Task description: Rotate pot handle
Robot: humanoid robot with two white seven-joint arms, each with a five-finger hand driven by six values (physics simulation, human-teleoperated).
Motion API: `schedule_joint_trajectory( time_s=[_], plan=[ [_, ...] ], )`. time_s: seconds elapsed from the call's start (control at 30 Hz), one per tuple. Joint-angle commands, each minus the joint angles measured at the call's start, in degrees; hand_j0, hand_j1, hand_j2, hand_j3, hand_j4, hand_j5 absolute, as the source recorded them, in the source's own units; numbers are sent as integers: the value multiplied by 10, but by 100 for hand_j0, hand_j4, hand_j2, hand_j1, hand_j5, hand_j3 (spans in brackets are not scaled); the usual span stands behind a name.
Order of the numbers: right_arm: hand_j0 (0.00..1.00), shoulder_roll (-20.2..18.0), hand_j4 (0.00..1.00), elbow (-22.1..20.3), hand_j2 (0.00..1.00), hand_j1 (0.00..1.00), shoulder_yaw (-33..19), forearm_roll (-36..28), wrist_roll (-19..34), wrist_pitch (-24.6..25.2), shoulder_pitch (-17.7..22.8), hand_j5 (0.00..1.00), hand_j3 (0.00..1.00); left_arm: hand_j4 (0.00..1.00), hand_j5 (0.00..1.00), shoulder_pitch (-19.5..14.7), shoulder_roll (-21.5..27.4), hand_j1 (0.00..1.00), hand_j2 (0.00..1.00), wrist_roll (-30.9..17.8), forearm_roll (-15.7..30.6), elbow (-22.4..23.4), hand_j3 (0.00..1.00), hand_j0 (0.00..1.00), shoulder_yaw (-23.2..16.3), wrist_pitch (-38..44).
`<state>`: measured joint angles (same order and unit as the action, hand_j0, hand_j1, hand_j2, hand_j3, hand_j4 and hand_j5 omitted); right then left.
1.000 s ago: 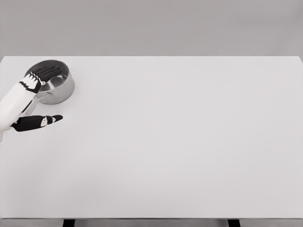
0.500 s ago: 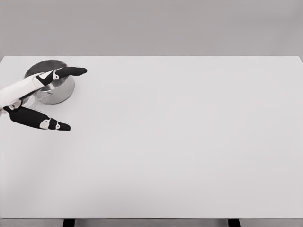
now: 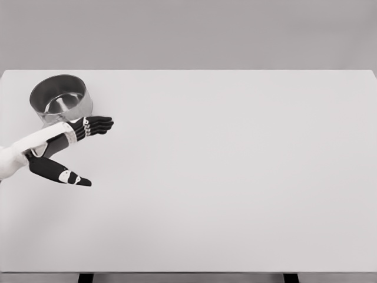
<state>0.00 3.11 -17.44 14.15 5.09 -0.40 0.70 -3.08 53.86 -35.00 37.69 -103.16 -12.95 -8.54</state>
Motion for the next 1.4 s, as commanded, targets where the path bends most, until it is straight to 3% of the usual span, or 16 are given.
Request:
schedule_joint_trajectory(
  time_s=[0.0,0.17,0.27,0.53,0.87,1.37],
  plan=[
    [100,0,100,0,100,100,0,0,0,0,0,100,100,100,100,1,30,100,100,0,5,0,100,100,-1,67],
    [100,0,100,1,100,100,-1,0,1,0,0,100,100,100,100,2,100,100,100,0,5,0,100,100,-29,72],
    [100,0,100,0,100,100,0,0,1,0,0,100,100,100,100,1,115,100,100,0,6,0,100,100,-30,73],
    [100,0,100,0,100,100,-1,0,0,0,0,100,100,100,100,-2,124,100,100,0,7,2,100,100,-24,135],
    [100,0,100,1,100,100,-1,0,0,0,0,100,100,100,100,-4,122,100,100,0,4,53,100,100,-28,143],
    [100,0,100,0,100,100,0,0,1,0,0,100,100,100,100,-4,122,100,100,0,-17,93,100,100,-29,150]
  ],
)
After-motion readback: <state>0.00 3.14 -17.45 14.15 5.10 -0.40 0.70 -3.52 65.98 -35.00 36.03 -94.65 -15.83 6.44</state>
